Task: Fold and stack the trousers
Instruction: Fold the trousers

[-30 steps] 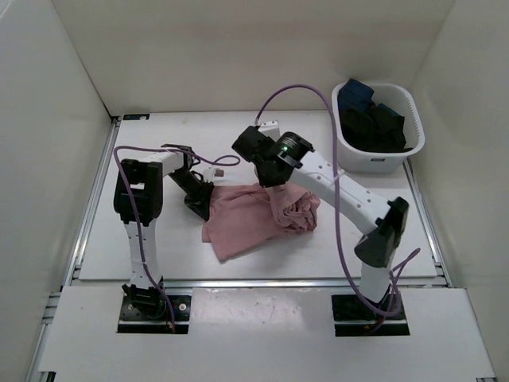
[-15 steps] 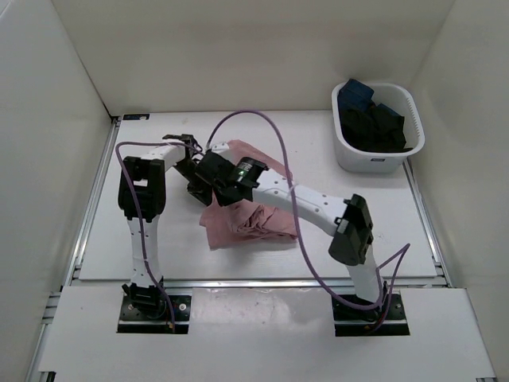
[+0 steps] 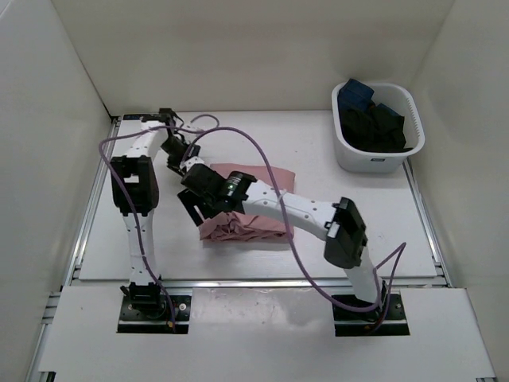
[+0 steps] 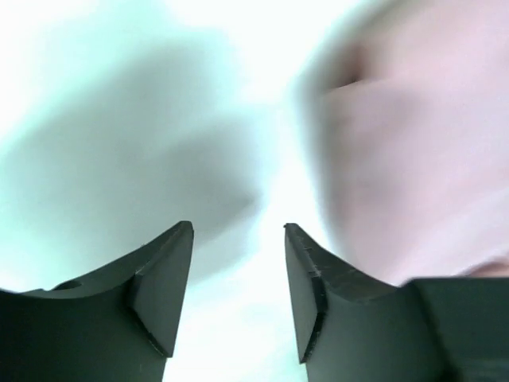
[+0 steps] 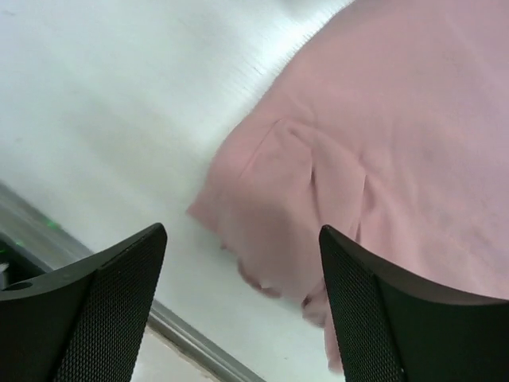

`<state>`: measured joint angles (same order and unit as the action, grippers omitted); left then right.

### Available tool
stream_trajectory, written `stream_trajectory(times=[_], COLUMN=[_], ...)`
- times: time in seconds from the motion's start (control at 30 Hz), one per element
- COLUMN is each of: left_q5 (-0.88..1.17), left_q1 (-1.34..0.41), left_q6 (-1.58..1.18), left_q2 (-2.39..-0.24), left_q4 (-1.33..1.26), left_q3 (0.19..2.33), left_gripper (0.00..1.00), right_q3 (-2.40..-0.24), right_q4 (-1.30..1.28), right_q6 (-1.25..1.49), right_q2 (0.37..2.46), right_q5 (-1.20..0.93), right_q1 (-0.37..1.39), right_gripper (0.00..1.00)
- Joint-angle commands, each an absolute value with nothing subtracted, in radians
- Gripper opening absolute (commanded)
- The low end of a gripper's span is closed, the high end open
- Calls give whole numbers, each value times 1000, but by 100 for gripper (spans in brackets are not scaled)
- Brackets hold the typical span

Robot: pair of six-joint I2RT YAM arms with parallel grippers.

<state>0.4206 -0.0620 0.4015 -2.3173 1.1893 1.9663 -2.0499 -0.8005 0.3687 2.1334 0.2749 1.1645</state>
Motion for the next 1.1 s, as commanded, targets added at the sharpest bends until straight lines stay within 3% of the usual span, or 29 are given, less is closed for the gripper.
stream_trajectory(times=[0.0, 0.07, 0.13, 0.17, 0.23, 0.27, 0.3, 0.37, 0.43, 0.63, 0.77, 0.9, 1.07], left_q5=[225, 146, 49, 29, 40, 64, 101, 224, 346, 518, 309, 180, 204], left_q1=[24, 34, 46, 46, 46, 34, 19, -61, -171, -394, -482, -491, -500], left_q6=[394, 394, 403, 403, 414, 423, 440, 498, 531, 532, 508, 508, 517], left_q2=[-2278, -2255, -2223, -2211, -2145, -2113, -2076, -1964, -1901, -1830, -1786, -1732, -1695], left_q4=[1207, 1207, 1189, 1189, 1198, 1198, 1198, 1207, 1218, 1192, 1040, 934, 913], left_q3=[2068, 2109, 2121, 2121, 2132, 2123, 2111, 2034, 1949, 1522, 1245, 1109, 1085], left_gripper=[62, 68, 68, 68, 68, 67, 67, 65, 65, 62, 61, 59, 65], right_q3=[-1907, -1792, -1630, -1579, -1452, -1415, -1381, -1278, -1218, -1030, -922, -871, -859], right_q4=[-660, -609, -609, -620, -620, -586, -562, -447, -375, -261, -252, -239, -230], right_q6=[354, 415, 544, 586, 656, 657, 657, 657, 657, 741, 801, 824, 833], right_q2=[1896, 1771, 1708, 1668, 1646, 1632, 1623, 1595, 1583, 1572, 1552, 1543, 1543], right_q5=[320, 420, 457, 457, 401, 367, 342, 249, 172, 31, 12, 12, 12], right_q1=[1184, 1134, 1048, 1016, 918, 892, 873, 832, 799, 749, 721, 684, 666], right_gripper=[82, 82, 76, 65, 51, 35, 25, 9, 2, 0, 0, 0, 0])
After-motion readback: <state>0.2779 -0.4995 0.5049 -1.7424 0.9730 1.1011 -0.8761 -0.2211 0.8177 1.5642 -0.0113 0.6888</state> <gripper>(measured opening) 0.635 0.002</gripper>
